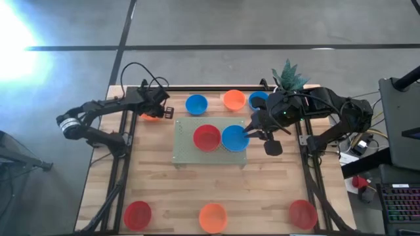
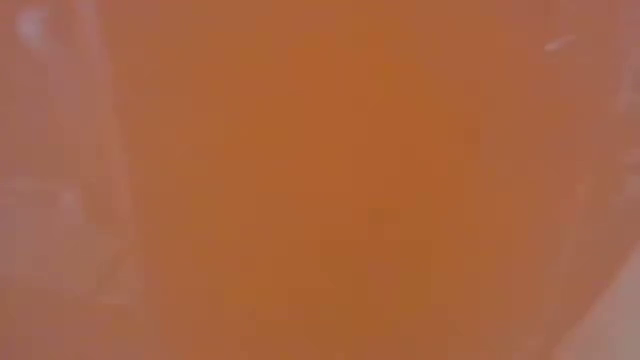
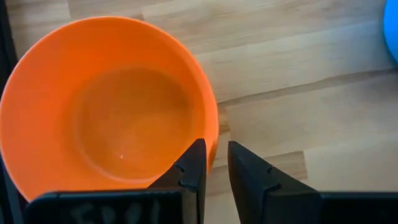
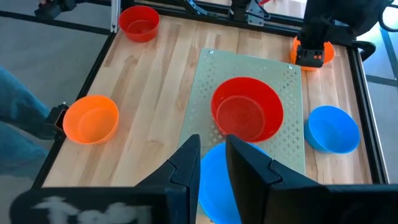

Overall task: Pick & Place Mini bowls
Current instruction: Put the top left orange bowl on the shelf, then stack the right blue bowl on top of the other blue bowl on the shelf

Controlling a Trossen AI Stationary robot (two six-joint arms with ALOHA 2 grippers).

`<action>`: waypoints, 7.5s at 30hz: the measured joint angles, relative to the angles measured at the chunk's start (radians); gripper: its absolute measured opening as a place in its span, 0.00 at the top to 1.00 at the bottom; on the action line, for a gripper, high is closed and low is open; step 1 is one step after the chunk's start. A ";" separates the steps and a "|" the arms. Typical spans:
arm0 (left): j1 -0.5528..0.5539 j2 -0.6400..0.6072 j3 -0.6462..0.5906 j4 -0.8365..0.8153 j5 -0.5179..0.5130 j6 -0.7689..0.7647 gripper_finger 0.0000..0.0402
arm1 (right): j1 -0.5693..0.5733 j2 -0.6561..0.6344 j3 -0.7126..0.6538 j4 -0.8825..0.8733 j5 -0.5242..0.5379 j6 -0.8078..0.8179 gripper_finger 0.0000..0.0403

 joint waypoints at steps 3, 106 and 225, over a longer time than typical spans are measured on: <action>0.000 0.000 -0.011 0.001 0.000 0.012 0.85 | 0.000 0.000 0.000 0.000 0.000 0.000 0.82; -0.958 0.114 0.734 -0.686 0.052 0.669 1.00 | 0.000 0.000 0.000 0.000 0.000 0.045 0.81; -0.954 -0.167 0.845 -0.653 -0.598 0.280 0.84 | -0.801 0.041 -0.788 0.277 0.025 0.516 0.82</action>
